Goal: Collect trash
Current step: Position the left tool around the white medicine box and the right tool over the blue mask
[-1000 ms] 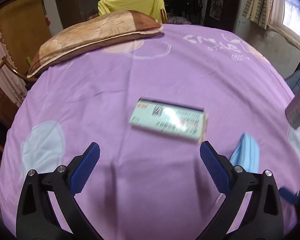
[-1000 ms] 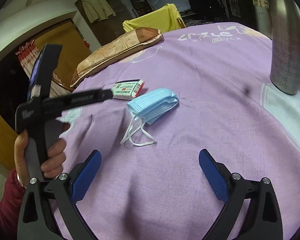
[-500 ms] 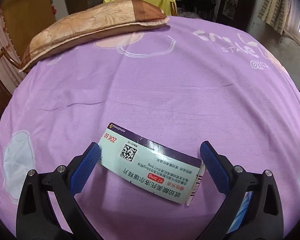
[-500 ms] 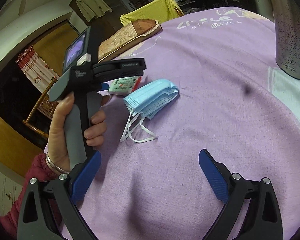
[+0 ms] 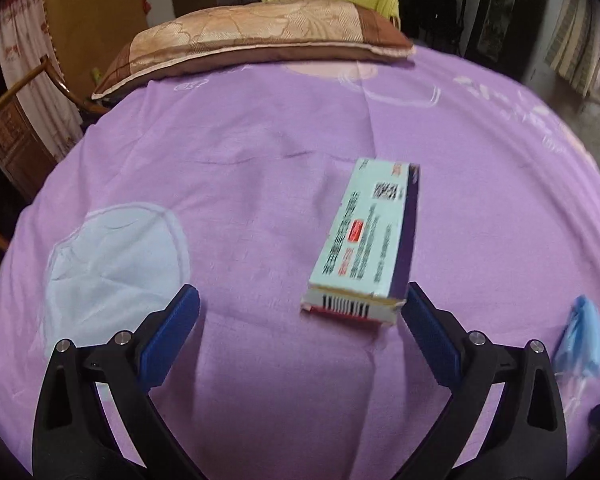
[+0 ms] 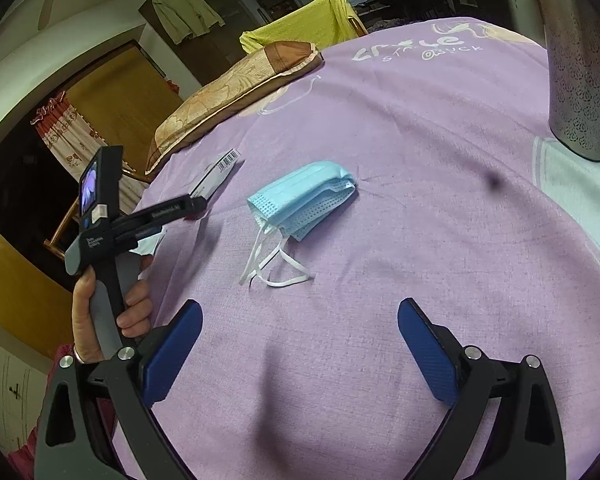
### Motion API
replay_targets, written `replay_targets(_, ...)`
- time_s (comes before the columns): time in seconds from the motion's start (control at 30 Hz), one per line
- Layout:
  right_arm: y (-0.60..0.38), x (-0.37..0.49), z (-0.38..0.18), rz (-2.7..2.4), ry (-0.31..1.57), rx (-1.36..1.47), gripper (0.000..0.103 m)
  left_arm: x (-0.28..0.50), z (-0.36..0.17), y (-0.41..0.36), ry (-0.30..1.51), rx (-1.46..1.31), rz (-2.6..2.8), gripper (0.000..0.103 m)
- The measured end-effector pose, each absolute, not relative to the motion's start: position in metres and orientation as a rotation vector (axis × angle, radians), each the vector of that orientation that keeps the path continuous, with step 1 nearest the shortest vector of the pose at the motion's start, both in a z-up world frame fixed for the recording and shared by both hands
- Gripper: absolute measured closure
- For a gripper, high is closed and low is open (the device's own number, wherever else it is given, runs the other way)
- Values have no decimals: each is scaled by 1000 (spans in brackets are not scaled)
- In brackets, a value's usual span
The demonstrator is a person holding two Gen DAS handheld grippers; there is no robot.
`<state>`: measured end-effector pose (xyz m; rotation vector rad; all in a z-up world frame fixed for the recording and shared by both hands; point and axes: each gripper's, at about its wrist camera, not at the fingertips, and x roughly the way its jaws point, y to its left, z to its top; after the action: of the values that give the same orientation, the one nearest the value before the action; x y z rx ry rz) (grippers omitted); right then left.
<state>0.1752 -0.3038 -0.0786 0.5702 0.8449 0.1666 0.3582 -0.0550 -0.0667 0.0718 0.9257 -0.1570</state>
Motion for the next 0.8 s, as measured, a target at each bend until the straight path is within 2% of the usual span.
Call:
replay_targets(0.23, -311, 177, -82, 172, 851, 620, 6, 373, -65, -94, 894, 173, -239, 6)
replay_targets(0.37, -309, 177, -82, 171, 851, 616, 6, 393, -81, -84, 980, 101, -240, 6)
replay_targets(0.8, -299, 196, -70, 78, 911, 518, 6, 389, -85, -91, 965, 161, -240, 6)
